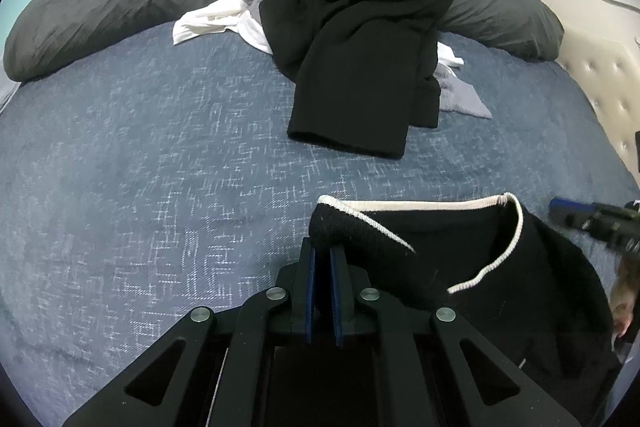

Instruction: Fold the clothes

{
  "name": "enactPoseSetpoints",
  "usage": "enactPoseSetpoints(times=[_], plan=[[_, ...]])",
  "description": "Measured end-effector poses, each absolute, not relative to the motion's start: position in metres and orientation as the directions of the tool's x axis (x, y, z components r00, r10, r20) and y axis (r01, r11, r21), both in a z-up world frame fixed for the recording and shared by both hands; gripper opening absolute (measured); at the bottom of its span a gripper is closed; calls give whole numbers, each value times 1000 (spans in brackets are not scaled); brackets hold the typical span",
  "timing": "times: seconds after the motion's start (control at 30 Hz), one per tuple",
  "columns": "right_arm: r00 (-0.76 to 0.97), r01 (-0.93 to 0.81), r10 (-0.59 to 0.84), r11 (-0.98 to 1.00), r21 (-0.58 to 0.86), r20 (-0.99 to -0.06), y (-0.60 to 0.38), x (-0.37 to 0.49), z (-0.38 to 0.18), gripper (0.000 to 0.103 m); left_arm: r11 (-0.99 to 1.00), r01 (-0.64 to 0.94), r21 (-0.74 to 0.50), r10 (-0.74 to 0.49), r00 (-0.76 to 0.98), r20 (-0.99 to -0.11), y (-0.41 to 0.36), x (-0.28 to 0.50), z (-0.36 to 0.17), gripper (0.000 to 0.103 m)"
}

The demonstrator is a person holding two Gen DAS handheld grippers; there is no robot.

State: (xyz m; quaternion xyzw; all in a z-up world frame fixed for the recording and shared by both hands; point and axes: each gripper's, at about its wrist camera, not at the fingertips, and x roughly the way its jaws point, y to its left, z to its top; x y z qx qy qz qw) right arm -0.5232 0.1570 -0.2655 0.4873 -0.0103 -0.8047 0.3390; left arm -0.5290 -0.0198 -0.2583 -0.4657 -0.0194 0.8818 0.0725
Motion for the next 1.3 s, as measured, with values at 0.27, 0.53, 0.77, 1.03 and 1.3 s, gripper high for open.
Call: enactPoseSetpoints(times=[0.27, 0.53, 0.77, 1.03, 1.3], plan=[[-234, 601, -537, -735, 313, -811, 146, -509, -267, 31, -989, -108, -103, 146, -554, -819, -20, -525, -258, 7], [-311, 604, -496, -762, 234, -811, 150, -509, -272, 3, -989, -108, -100, 144, -568, -811, -22, -527, -258, 7], [-432, 545, -437, -824, 158, -789, 153, -531, -249, 2, -989, -93, -116, 149, -577, -803, -23, -549, -250, 7], [-484, 504, -391, -856, 115, -783, 141, -562, -236, 2, -989, -78, -128, 150, -562, -814, -28, -579, -252, 7], [-391, 482, -361, -864, 147, -847, 128, -571, -272, 3, -982, -67, -179, 188, -508, -841, -39, -578, -278, 10]])
